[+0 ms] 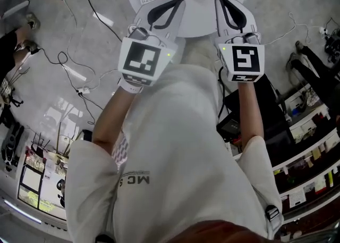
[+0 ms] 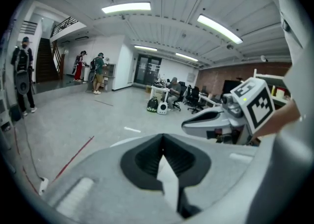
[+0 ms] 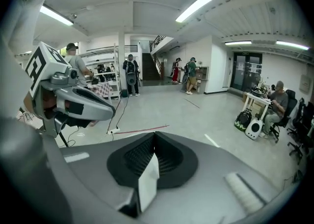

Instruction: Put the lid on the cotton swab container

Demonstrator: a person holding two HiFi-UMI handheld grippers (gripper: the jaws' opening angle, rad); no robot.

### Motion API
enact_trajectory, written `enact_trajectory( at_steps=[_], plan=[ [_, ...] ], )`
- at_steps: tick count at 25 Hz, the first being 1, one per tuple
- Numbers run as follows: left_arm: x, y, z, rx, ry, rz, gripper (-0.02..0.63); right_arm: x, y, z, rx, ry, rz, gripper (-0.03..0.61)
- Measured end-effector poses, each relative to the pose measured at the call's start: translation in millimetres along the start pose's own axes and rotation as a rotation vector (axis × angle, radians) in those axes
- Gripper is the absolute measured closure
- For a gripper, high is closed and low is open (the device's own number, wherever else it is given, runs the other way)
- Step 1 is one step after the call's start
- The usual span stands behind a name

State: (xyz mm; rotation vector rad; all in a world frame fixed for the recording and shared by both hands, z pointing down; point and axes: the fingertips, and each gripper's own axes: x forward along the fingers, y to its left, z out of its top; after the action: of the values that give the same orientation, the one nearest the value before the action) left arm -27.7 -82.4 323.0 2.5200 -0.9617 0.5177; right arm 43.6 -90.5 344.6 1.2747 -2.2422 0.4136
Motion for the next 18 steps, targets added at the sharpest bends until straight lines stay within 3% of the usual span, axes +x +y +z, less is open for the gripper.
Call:
enact_trajectory(
  at_steps=[10,18],
  plan=[
    [-57.5,-35.0,46.9,0.026,-0.098,-0.026,0.615,-84.6,18.4,50.7,-0.011,-0.117,-0.055,0.581],
    [-90.9,-50.2,68.3,0.023,-0.148,-0.049,0.614,-126.0,38.3,68.8,0.011,-0.19,-0.105,0.581]
  ],
)
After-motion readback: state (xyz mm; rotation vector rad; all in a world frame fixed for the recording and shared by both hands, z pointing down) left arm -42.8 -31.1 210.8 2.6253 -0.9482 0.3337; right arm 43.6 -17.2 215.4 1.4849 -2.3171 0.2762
